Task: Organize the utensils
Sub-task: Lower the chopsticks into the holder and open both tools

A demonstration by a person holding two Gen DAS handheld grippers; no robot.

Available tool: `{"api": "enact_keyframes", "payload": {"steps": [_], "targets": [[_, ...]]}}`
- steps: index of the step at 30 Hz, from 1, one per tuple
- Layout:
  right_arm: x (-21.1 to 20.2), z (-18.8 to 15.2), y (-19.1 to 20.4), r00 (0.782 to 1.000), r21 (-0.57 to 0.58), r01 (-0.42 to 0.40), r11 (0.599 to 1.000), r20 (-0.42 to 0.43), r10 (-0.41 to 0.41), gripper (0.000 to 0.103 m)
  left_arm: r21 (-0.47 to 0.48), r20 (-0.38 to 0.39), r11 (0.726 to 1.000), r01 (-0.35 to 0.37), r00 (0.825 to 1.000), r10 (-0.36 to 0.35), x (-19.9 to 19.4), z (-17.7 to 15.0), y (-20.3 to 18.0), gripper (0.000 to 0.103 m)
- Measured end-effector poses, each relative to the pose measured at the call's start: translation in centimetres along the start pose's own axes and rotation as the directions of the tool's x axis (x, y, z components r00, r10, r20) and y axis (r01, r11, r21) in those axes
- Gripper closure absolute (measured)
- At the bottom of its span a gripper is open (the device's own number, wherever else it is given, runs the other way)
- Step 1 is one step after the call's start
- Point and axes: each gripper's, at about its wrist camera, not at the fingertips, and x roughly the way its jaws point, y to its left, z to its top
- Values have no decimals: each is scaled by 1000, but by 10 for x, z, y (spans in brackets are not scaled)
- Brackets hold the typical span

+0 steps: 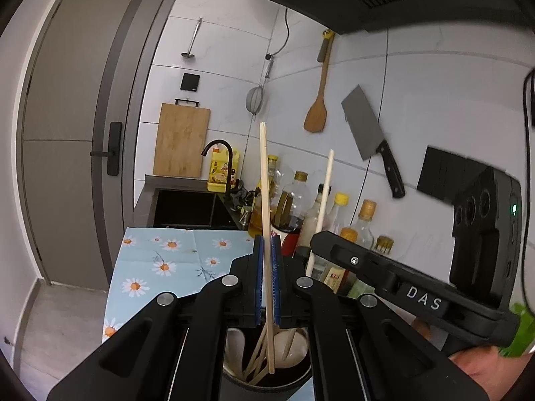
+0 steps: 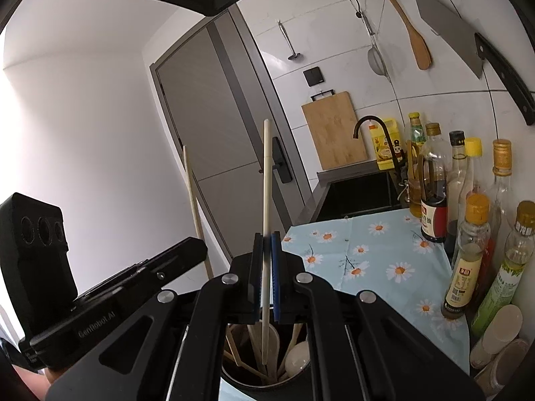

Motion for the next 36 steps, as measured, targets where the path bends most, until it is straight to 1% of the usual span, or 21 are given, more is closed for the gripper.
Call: {"api": "enact_keyframes", "payload": {"steps": [8,12,14,15,21,23,24,27,29,31,34,36], "targets": [[10,-17,-5,999,13,8,1000,-48,-7,97,25,-31,999,-29,999,30,8,-20,1,99],[8,-21,-2,998,5,4,1000,-58,-4,97,16,-55,999,-44,998,45,10,-26,4,99],[8,-22,-2,998,8,4,1000,-65,-4,94,13,-60,999,-50,997,51,10,-28,4,98],[7,-23,-2,998,14,6,1000,-67,-5,88,12,-65,999,-52,996,53,10,-29,4,98],[-1,-23,-2,998,31,3,1000,-64,-1,87,4,-72,998,-65,995,65,2,-31,5,98],[-5,-23,-1,998,37,2,999,-62,0,86,0,-70,998,-67,995,67,-1,-30,5,98],[-7,-22,-1,998,41,1,999,-60,2,83,0,-68,998,-71,995,70,-3,-29,5,98],[-12,-20,2,999,40,-1,999,-53,3,81,-2,-63,997,-73,995,72,-11,-27,4,98],[-18,-18,4,999,40,-2,999,-48,4,78,-4,-59,998,-70,996,70,-17,-26,2,88],[-25,-17,6,999,41,-1,999,-43,3,71,-6,-55,997,-75,996,75,-24,-25,1,86],[-39,-16,10,999,31,4,999,-33,-3,70,-17,-59,997,-74,996,73,-38,-27,0,85],[-50,-17,13,999,26,10,1000,-33,-9,67,-22,-69,997,-71,995,69,-47,-29,-3,78]]}}
